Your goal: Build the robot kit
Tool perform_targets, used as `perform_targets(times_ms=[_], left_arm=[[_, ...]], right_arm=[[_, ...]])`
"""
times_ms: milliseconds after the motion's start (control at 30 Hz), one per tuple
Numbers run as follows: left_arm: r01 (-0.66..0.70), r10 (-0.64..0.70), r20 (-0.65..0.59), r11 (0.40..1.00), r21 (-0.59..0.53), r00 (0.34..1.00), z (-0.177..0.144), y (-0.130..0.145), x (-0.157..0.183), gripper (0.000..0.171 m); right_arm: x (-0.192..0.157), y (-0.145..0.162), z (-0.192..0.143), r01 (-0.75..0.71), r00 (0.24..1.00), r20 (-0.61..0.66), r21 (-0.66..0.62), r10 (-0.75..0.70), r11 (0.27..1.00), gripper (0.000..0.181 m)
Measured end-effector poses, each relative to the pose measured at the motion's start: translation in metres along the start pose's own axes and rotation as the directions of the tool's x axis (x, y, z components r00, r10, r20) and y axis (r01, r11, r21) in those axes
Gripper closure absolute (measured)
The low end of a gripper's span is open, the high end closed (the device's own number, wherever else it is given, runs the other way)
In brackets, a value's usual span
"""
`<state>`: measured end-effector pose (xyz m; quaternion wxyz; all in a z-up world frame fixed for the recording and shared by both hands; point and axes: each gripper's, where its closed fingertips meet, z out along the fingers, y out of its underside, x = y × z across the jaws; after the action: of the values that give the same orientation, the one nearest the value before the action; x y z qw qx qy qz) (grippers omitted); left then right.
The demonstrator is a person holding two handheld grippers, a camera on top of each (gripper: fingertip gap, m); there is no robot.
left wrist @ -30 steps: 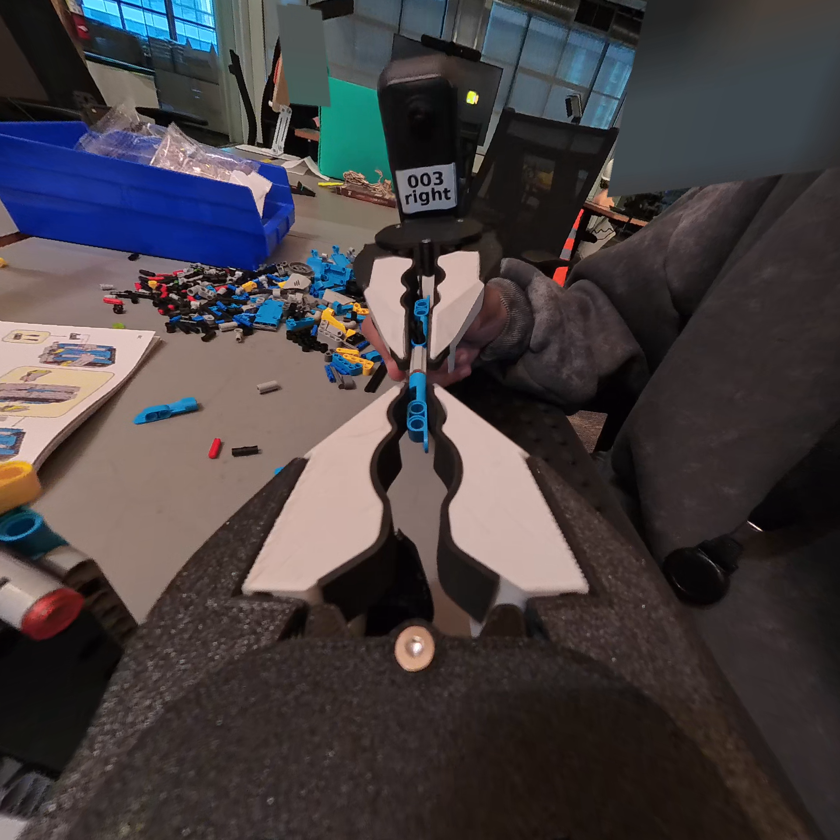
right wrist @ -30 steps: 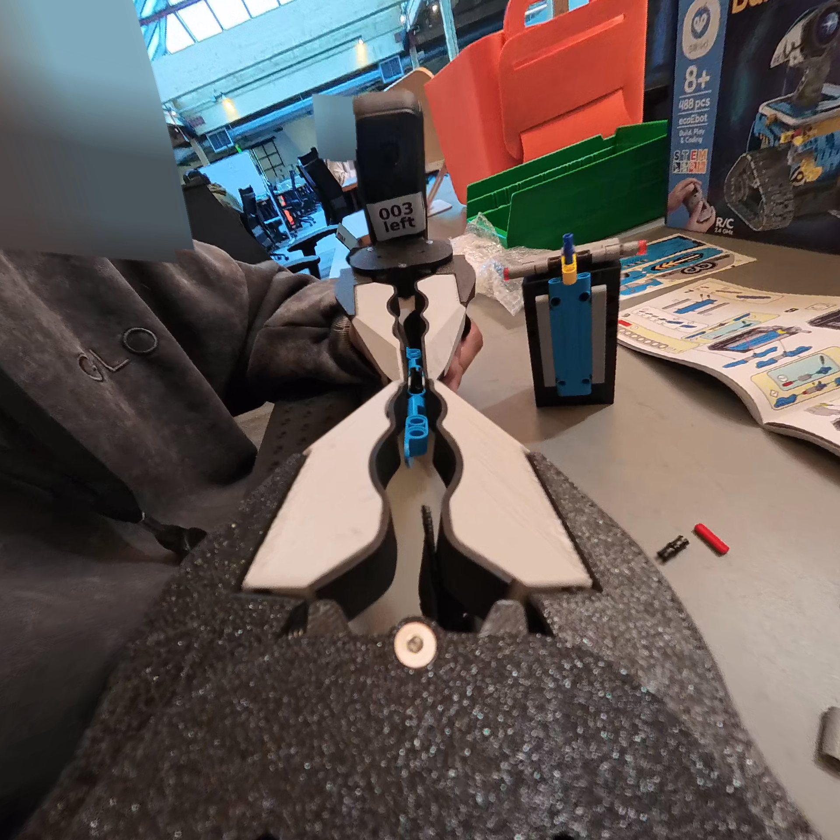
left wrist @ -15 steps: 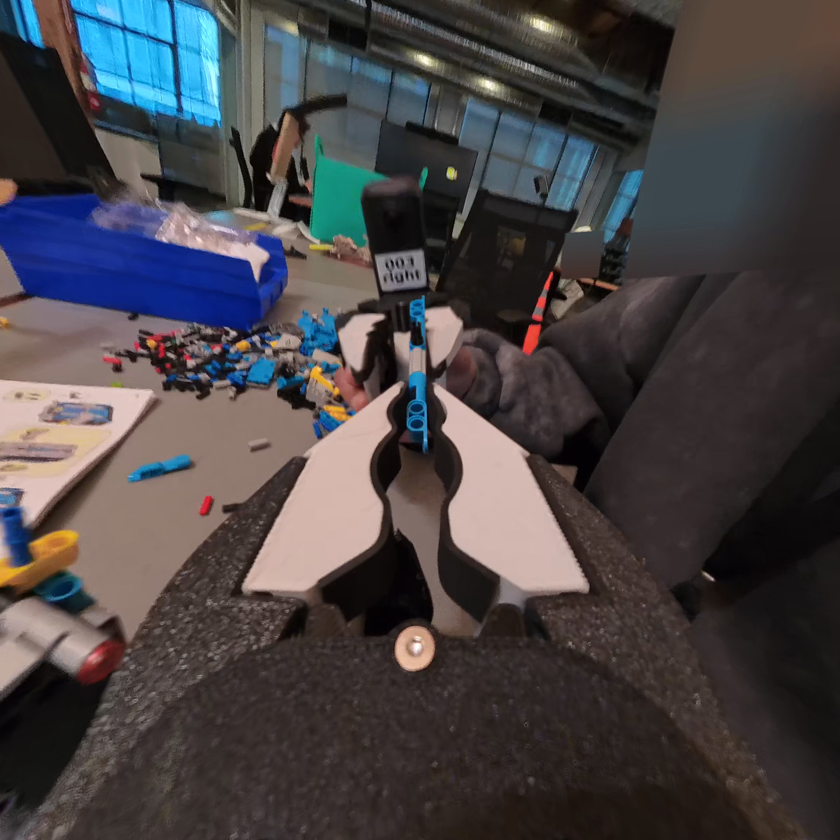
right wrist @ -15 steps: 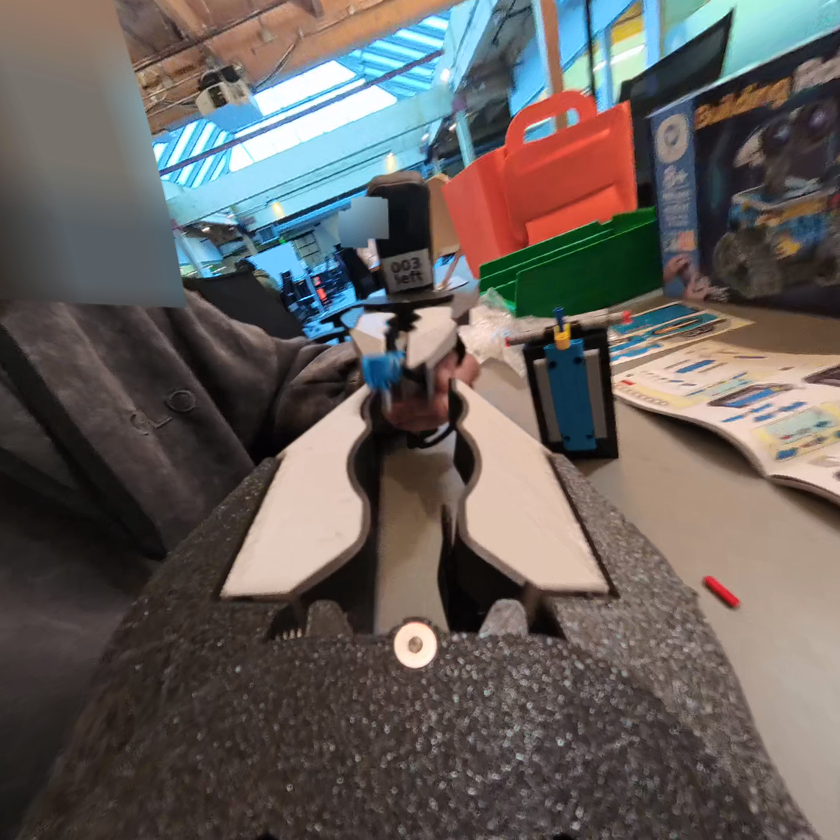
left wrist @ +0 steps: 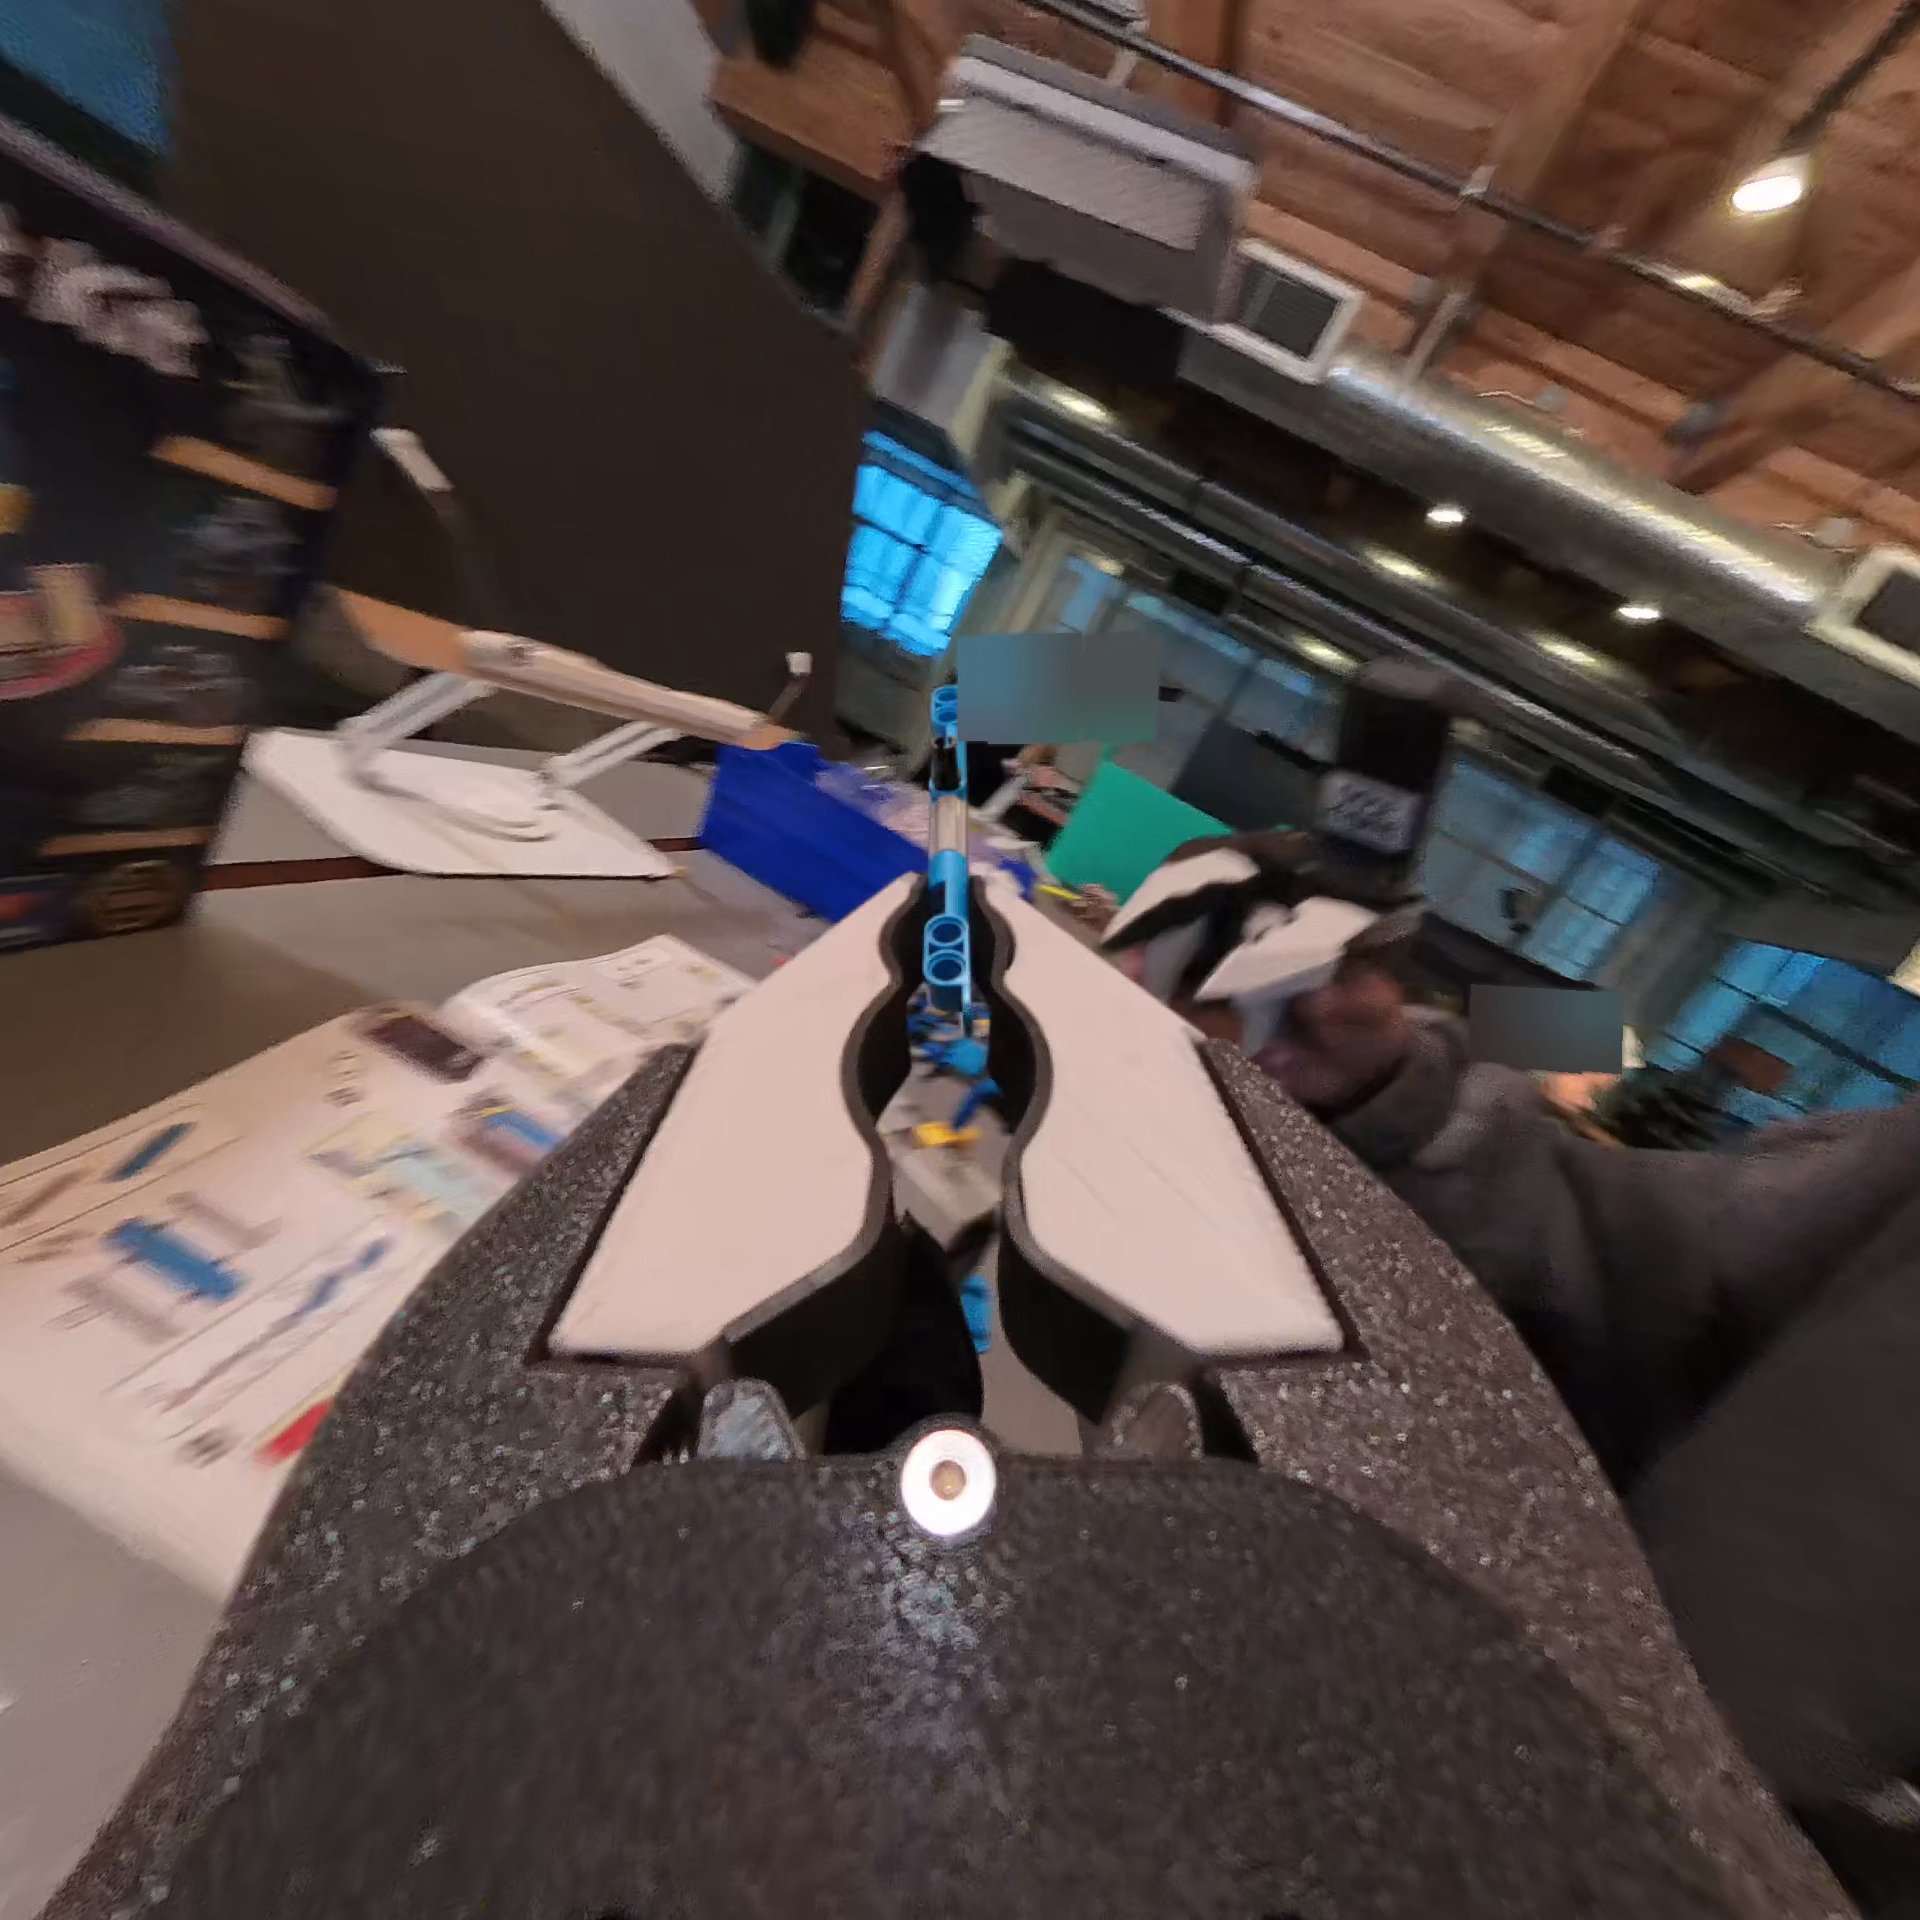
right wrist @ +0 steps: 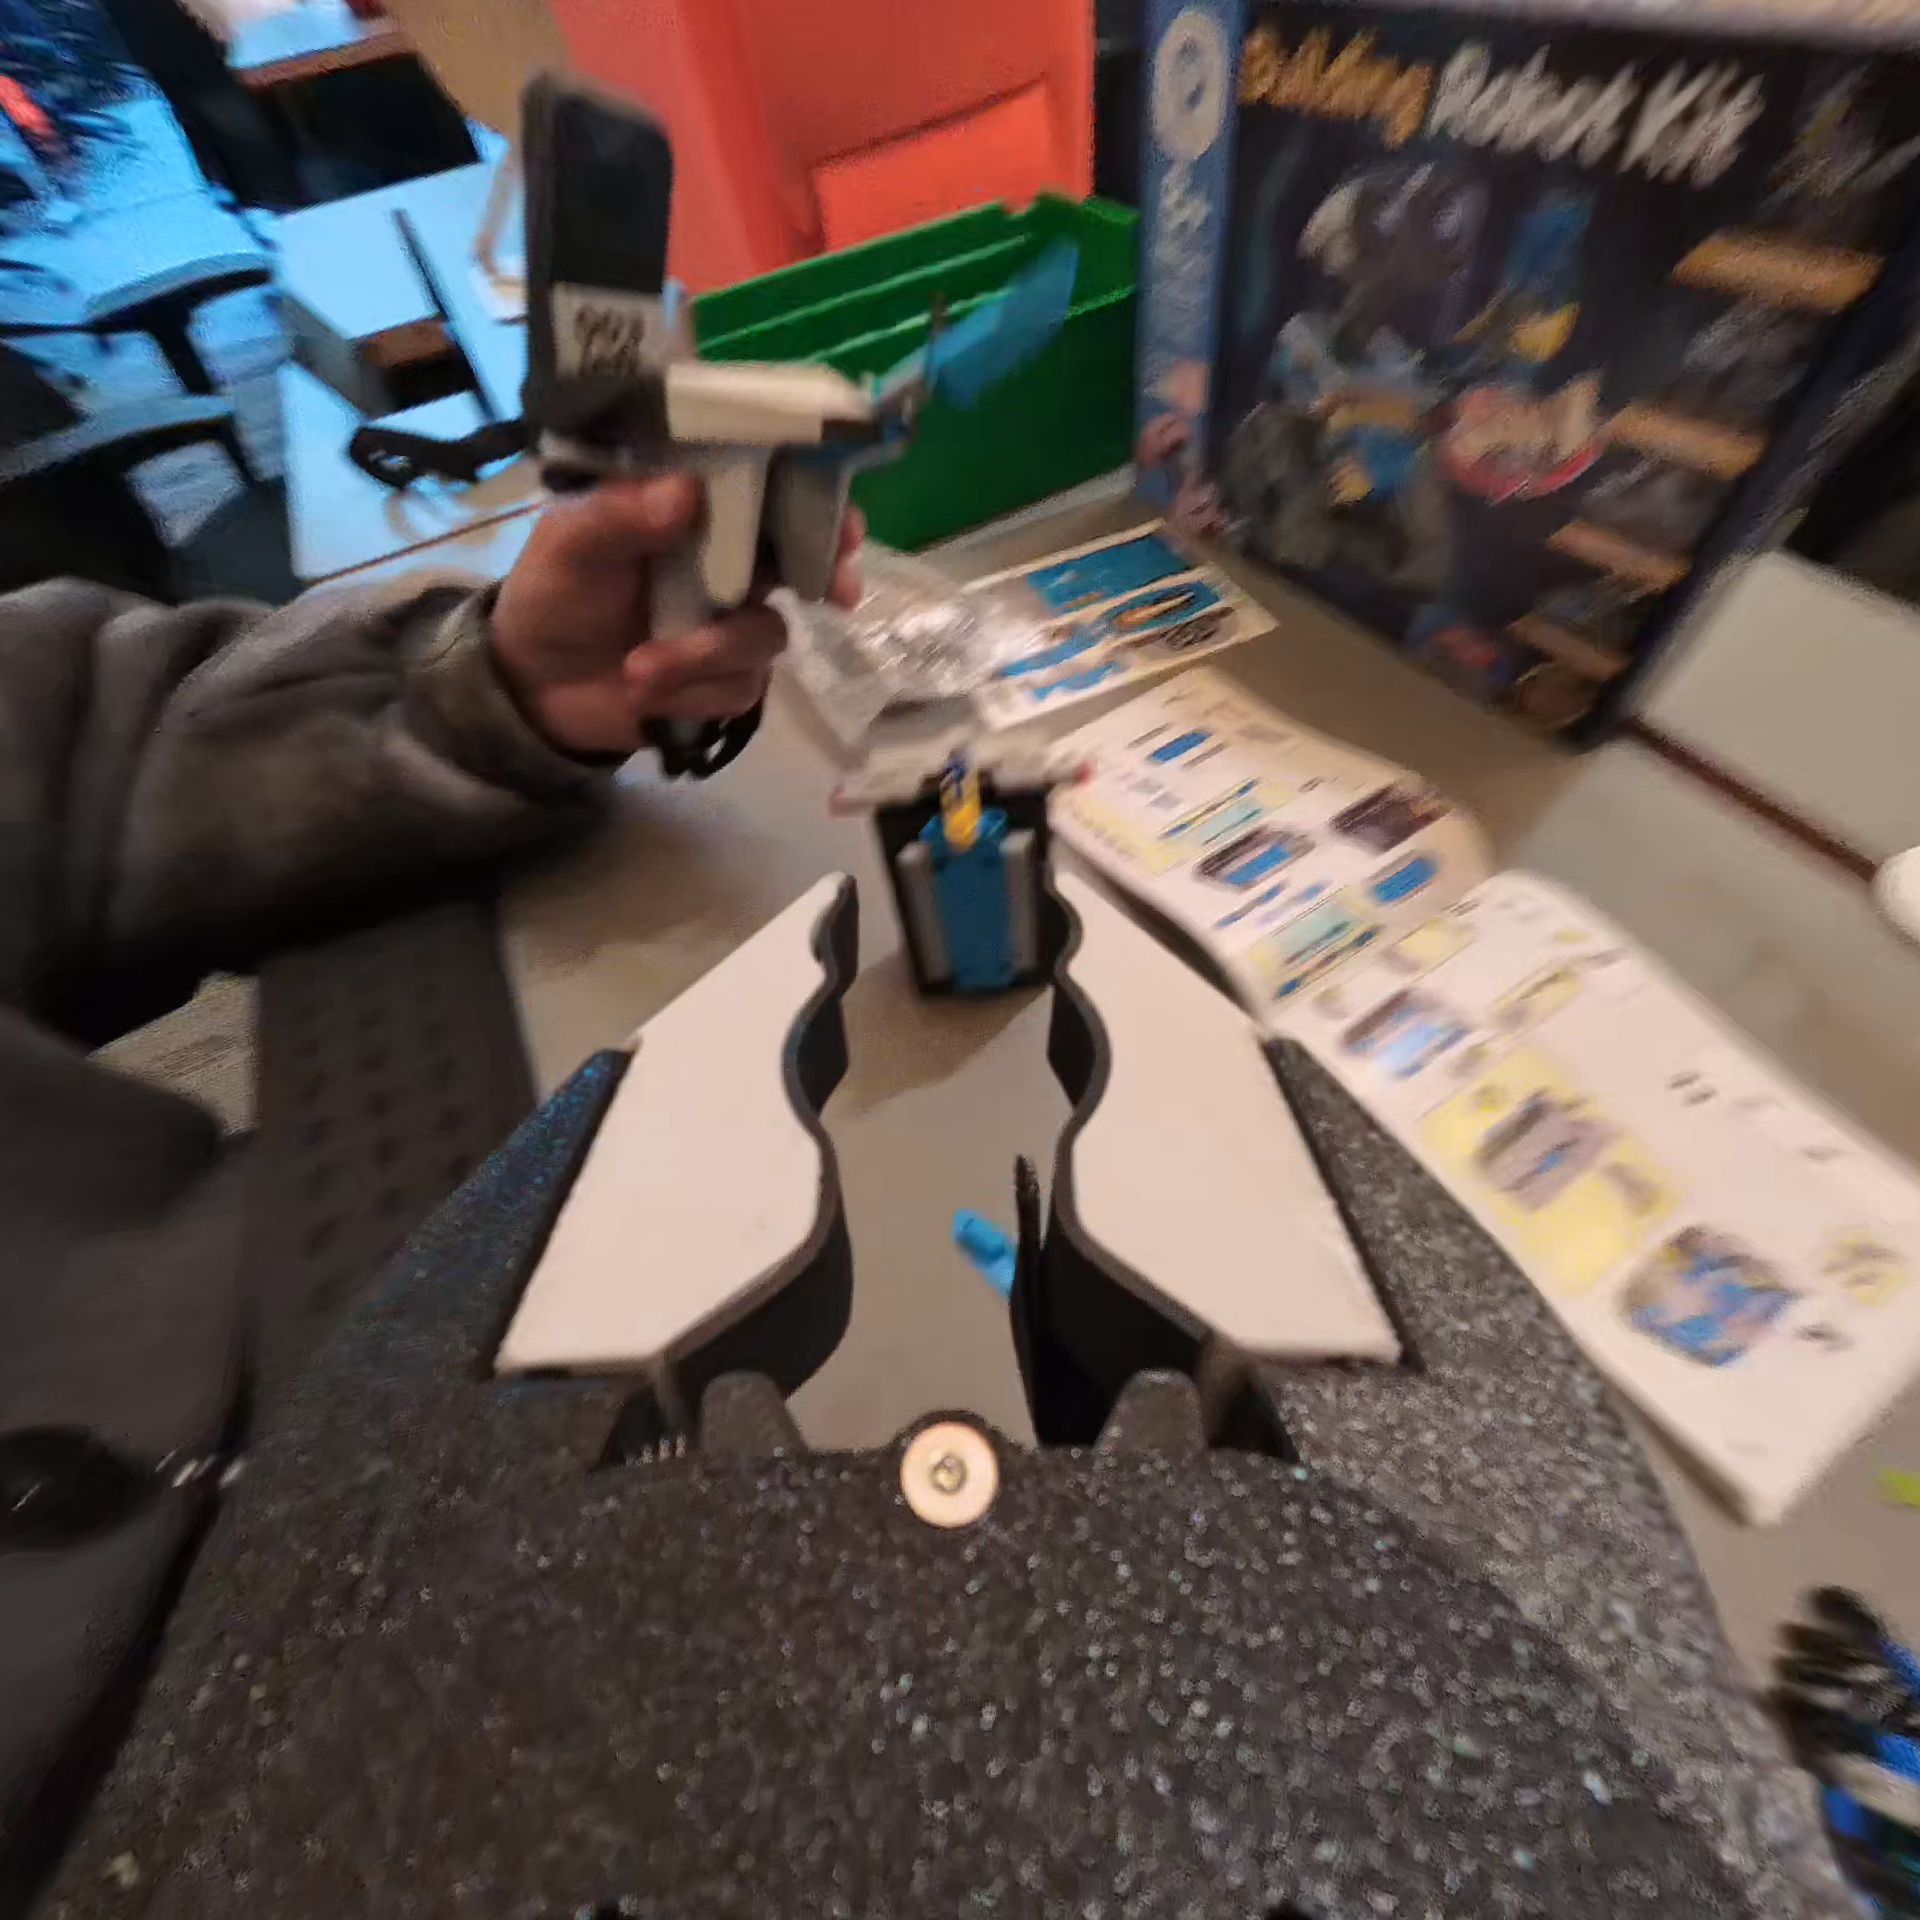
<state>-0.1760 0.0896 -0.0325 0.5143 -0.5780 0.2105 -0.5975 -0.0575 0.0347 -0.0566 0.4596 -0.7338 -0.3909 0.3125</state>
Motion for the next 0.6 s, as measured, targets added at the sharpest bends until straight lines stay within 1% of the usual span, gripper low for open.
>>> perform_targets(times_ms=[67, 100, 167, 233, 300, 333, 367, 433, 500, 533, 600], left_arm=[[-0.012, 0.014, 0.137, 1.000, -0.017, 0.990, -0.008, 0.003, -0.033, 0.165], [-0.003, 0.011, 0.208, 0.999, -0.040, 0.978, -0.011, 0.008, -0.049, 0.165], [0.045, -0.019, 0.315, 0.996, -0.075, 0.949, -0.017, 0.020, -0.072, 0.165], [0.075, -0.025, 0.363, 0.989, -0.124, 0.931, -0.019, 0.032, -0.083, 0.165], [0.059, 0.019, 0.412, 0.983, -0.176, 0.911, -0.022, 0.040, -0.093, 0.165], [0.054, 0.042, 0.438, 0.977, -0.204, 0.898, -0.024, 0.044, -0.098, 0.165], [0.060, 0.052, 0.456, 0.972, -0.228, 0.889, -0.025, 0.047, -0.102, 0.165], [0.074, 0.058, 0.474, 0.964, -0.256, 0.878, -0.027, 0.051, -0.107, 0.165], [0.080, 0.080, 0.503, 0.954, -0.289, 0.861, -0.031, 0.058, -0.117, 0.165], [0.093, 0.073, 0.507, 0.951, -0.295, 0.859, -0.031, 0.062, -0.120, 0.165], [0.142, 0.013, 0.495, 0.951, -0.274, 0.869, -0.029, 0.067, -0.122, 0.165]], right_arm=[[0.022, -0.025, 0.007, -0.009, 0.998, -0.061, 0.025, 0.010, 1.000, 0.149], [0.035, -0.030, 0.014, -0.038, 0.995, -0.088, 0.034, 0.041, 0.999, 0.147], [0.060, -0.026, 0.032, -0.071, 0.987, -0.139, 0.067, 0.080, 0.995, 0.145], [0.085, -0.004, 0.052, -0.115, 0.971, -0.197, 0.120, 0.137, 0.986, 0.148], [0.095, 0.022, 0.064, -0.175, 0.959, -0.196, 0.160, 0.205, 0.972, 0.151], [0.095, 0.030, 0.067, -0.216, 0.954, -0.177, 0.153, 0.241, 0.964, 0.151], [0.091, 0.034, 0.068, -0.221, 0.959, -0.148, 0.147, 0.242, 0.964, 0.150], [0.096, 0.041, 0.067, -0.166, 0.965, -0.183, 0.133, 0.189, 0.977, 0.155], [0.099, 0.048, 0.070, -0.148, 0.966, -0.201, 0.077, 0.160, 0.986, 0.155], [0.098, 0.047, 0.071, -0.153, 0.967, -0.194, 0.066, 0.163, 0.986, 0.153], [0.094, 0.044, 0.070, -0.155, 0.970, -0.179, 0.071, 0.166, 0.985, 0.154]])
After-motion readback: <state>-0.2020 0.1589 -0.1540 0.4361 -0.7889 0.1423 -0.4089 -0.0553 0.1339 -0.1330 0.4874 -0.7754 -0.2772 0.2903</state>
